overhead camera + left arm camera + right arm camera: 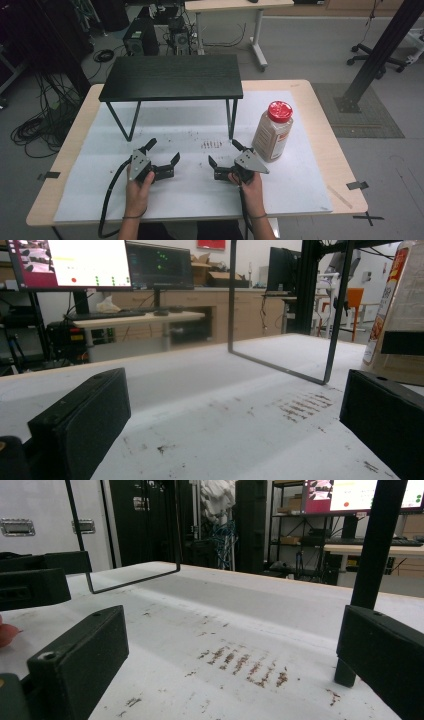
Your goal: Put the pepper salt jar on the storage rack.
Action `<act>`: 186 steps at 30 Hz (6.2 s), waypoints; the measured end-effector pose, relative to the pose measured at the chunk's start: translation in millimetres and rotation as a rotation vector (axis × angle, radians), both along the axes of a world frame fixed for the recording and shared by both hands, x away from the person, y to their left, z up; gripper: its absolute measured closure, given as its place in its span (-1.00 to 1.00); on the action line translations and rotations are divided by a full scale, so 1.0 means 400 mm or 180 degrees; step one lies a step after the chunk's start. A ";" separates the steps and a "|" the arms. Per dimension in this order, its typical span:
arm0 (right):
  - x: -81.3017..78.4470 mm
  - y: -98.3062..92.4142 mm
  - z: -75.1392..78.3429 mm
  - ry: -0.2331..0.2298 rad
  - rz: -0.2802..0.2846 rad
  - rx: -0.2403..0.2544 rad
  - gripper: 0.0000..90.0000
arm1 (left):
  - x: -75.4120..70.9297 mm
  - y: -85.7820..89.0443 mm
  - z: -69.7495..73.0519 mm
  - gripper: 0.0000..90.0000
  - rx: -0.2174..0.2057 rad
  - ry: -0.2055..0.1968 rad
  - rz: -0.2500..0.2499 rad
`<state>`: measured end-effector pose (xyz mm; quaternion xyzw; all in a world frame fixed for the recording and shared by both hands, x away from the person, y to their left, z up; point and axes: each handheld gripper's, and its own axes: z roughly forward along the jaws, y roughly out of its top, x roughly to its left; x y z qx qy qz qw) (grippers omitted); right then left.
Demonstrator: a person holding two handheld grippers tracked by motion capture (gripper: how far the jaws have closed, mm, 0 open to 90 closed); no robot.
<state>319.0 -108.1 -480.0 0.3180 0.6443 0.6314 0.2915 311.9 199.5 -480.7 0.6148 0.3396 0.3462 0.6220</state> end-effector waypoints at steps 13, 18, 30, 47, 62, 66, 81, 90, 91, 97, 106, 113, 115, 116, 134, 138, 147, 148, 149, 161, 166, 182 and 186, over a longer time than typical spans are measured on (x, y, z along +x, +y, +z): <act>-0.002 -0.001 -0.001 -0.0030 -0.0001 0.0012 -1.00 | 0.000 0.000 0.000 -1.00 0.0001 0.0001 -0.0001; -0.010 -0.006 0.001 -0.0014 -0.0041 -0.0022 -1.00 | 0.000 0.000 0.000 -1.00 0.0001 -0.0001 0.0003; -0.025 -0.022 0.001 -0.0022 -0.0010 -0.0010 -1.00 | 0.000 0.000 0.000 -1.00 -0.0006 0.0002 0.0005; -0.052 -0.045 0.001 0.0011 -0.0011 -0.0012 -1.00 | 0.000 0.000 0.000 -1.00 -0.0005 -0.0001 0.0004; -0.076 -0.065 0.001 -0.0004 0.0004 -0.0013 -1.00 | 0.000 0.000 0.000 -1.00 -0.0007 0.0000 0.0005; -0.081 -0.069 0.001 -0.0010 0.0004 -0.0022 -1.00 | 0.000 0.000 0.000 -1.00 -0.0006 0.0000 0.0005; -0.103 -0.093 0.003 0.0072 0.0025 -0.0025 -0.99 | 0.000 0.000 0.000 -1.00 -0.0004 0.0002 0.0003; -0.115 -0.108 0.007 0.0185 0.0057 -0.0004 -0.98 | 0.000 0.000 0.000 -1.00 -0.0004 0.0002 0.0003; -0.116 -0.109 0.007 0.0192 0.0061 -0.0006 -0.98 | 0.000 0.000 0.000 -1.00 -0.0005 0.0000 0.0004; -0.120 -0.117 0.011 0.0216 0.0067 -0.0025 -0.97 | 0.000 0.000 0.000 -1.00 -0.0003 0.0001 0.0002; -0.126 -0.144 0.024 0.0241 0.0051 -0.0032 -0.97 | 0.000 0.000 0.000 -1.00 -0.0003 0.0000 0.0001; -0.136 -0.162 0.034 0.0260 0.0065 -0.0048 -0.97 | 0.000 0.000 0.000 -1.00 -0.0006 -0.0001 0.0002; -0.139 -0.166 0.038 0.0266 0.0071 -0.0050 -0.97 | 0.000 0.000 0.000 -1.00 -0.0003 0.0000 0.0001; -0.142 -0.169 0.040 0.0268 0.0072 -0.0059 -0.97 | 0.000 0.000 0.000 -1.00 -0.0004 0.0000 0.0001; -0.161 -0.232 0.094 0.0256 -0.0005 -0.0123 -0.97 | 0.000 0.000 0.000 -1.00 -0.0003 -0.0001 0.0001; -0.163 -0.245 0.104 0.0250 -0.0040 -0.0141 -0.97 | 0.000 0.000 0.000 -1.00 -0.0003 -0.0001 0.0001; -0.163 -0.272 0.125 0.0270 -0.0072 -0.0149 -0.97 | 0.000 0.000 0.000 -1.00 -0.0005 -0.0004 0.0002; -0.163 -0.275 0.127 0.0269 -0.0080 -0.0157 -0.97 | 0.000 0.000 0.000 -1.00 -0.0005 -0.0004 0.0002; -0.162 -0.278 0.130 0.0268 -0.0087 -0.0165 -0.97 | 0.000 0.000 0.000 -1.00 -0.0007 -0.0003 0.0002; -0.147 -0.324 0.163 0.0258 -0.0185 -0.0150 -0.96 | 0.000 0.000 0.000 -1.00 -0.0007 -0.0003 0.0001; -0.140 -0.337 0.168 0.0270 -0.0222 -0.0146 -0.96 | 0.000 0.000 0.000 -1.00 -0.0004 -0.0007 0.0000; -0.110 -0.374 0.188 0.0284 -0.0336 -0.0196 -0.96 | 0.000 0.000 0.000 -1.00 -0.0007 -0.0004 0.0001; -0.097 -0.386 0.192 0.0293 -0.0362 -0.0207 -0.96 | 0.000 0.000 0.000 -1.00 -0.0007 -0.0004 0.0001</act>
